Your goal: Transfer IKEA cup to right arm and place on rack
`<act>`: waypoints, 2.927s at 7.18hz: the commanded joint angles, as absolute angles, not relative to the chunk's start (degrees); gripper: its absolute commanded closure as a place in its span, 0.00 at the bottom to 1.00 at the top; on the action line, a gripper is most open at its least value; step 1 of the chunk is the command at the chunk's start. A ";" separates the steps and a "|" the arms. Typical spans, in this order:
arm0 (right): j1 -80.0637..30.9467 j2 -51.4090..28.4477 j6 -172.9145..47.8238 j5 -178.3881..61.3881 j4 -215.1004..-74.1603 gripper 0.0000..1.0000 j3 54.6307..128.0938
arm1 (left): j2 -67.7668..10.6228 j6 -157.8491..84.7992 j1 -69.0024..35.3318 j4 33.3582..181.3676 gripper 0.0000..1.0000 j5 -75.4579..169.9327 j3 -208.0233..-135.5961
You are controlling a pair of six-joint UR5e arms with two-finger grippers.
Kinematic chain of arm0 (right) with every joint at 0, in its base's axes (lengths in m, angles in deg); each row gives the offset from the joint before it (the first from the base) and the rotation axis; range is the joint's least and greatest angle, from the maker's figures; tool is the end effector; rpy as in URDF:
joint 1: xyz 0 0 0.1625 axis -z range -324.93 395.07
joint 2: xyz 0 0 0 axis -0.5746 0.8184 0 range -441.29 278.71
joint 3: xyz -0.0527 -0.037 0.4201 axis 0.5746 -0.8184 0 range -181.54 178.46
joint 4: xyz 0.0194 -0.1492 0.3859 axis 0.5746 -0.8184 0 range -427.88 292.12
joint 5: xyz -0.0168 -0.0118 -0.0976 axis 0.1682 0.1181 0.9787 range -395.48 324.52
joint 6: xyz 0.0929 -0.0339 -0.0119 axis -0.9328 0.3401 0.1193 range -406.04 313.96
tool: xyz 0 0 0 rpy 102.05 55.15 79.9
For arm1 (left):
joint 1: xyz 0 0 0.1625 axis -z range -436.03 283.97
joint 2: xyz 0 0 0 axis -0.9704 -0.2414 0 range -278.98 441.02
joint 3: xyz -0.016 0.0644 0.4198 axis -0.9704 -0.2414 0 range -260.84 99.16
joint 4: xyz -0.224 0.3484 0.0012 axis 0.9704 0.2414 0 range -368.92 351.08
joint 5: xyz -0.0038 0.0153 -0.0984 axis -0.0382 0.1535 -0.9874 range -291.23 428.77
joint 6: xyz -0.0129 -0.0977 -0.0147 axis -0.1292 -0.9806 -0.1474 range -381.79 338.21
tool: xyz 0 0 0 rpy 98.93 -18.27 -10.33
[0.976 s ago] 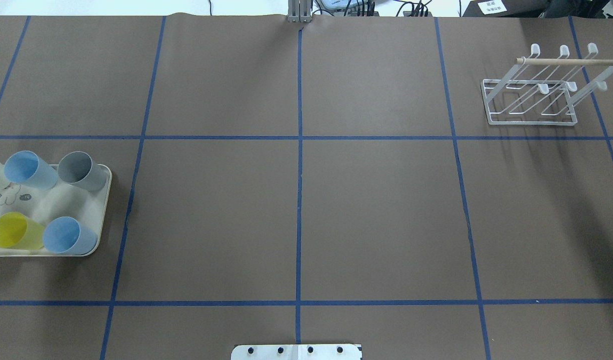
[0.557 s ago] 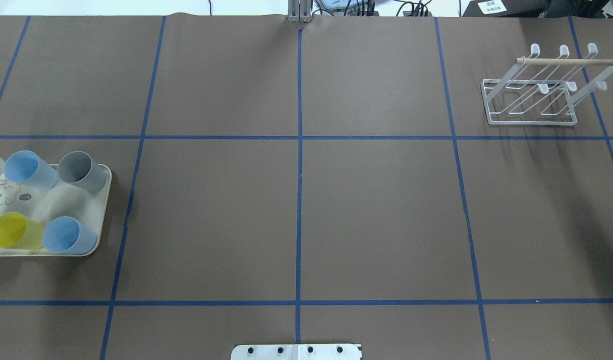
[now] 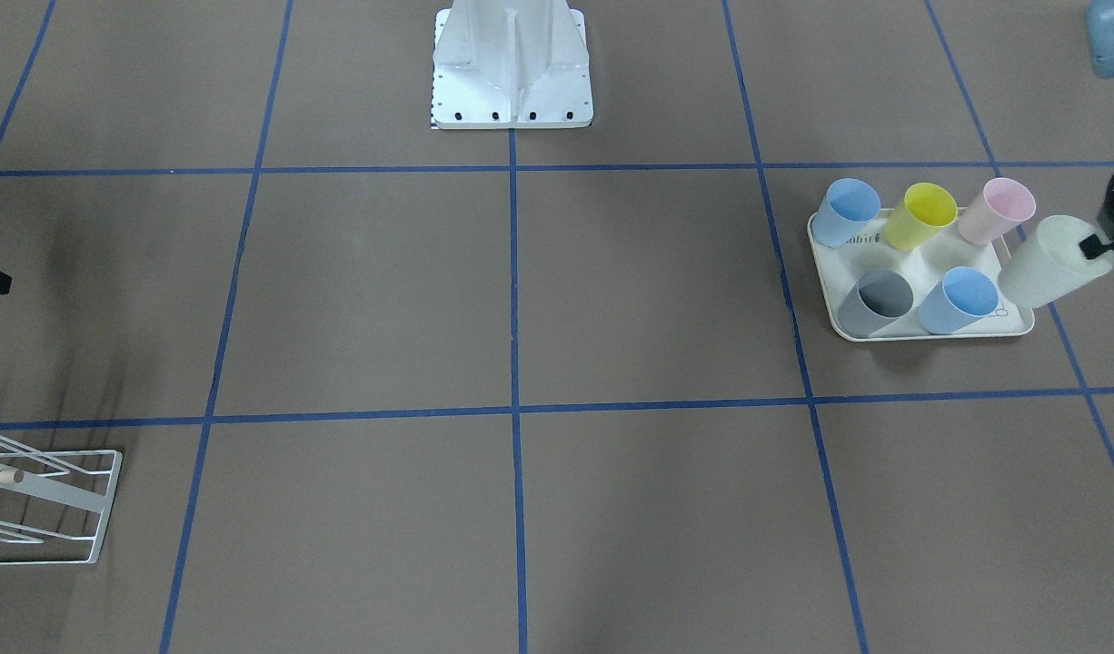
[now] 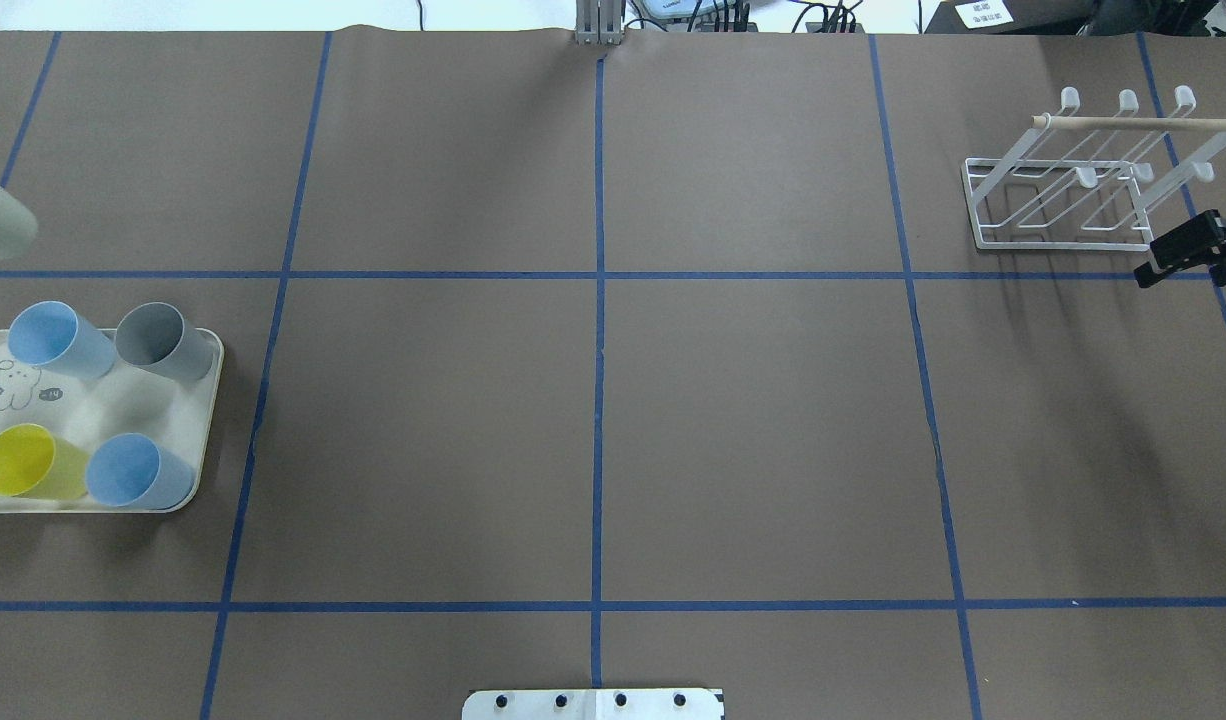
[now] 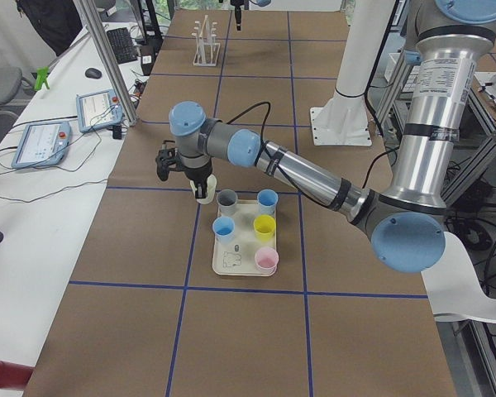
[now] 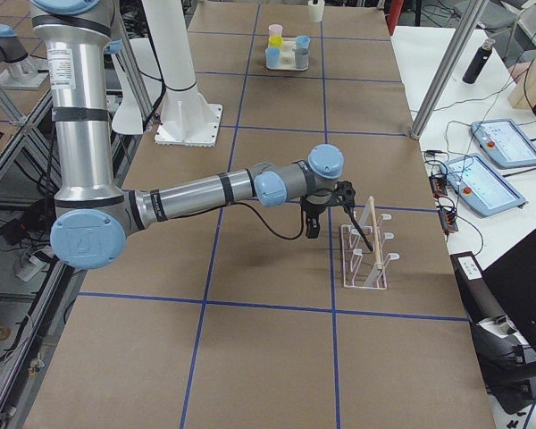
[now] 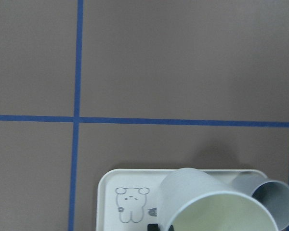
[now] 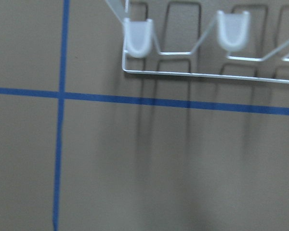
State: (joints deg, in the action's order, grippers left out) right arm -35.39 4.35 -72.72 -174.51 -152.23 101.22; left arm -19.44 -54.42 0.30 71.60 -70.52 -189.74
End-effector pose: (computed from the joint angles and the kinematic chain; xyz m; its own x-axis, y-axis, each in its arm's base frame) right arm -0.1207 -0.5136 0.4924 0.6031 -0.0520 0.7959 0.0419 0.9986 0.0335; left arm 0.0703 -0.5333 0.4154 0.6023 -0.1518 -0.7837 0.1216 0.9877 -0.0979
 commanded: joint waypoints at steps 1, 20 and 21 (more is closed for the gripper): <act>-28.94 -1.03 -93.75 -174.17 -143.62 0.00 101.99 | -27.05 -77.15 -9.37 74.64 1.00 -71.33 -192.02; -6.94 -20.91 -210.05 -143.59 -104.71 0.01 93.64 | -45.27 -143.00 -36.73 119.76 1.00 -38.19 -182.09; -6.94 -20.99 -210.05 -143.50 -104.71 0.01 93.64 | -45.28 -143.00 -37.35 119.84 1.00 -38.19 -182.09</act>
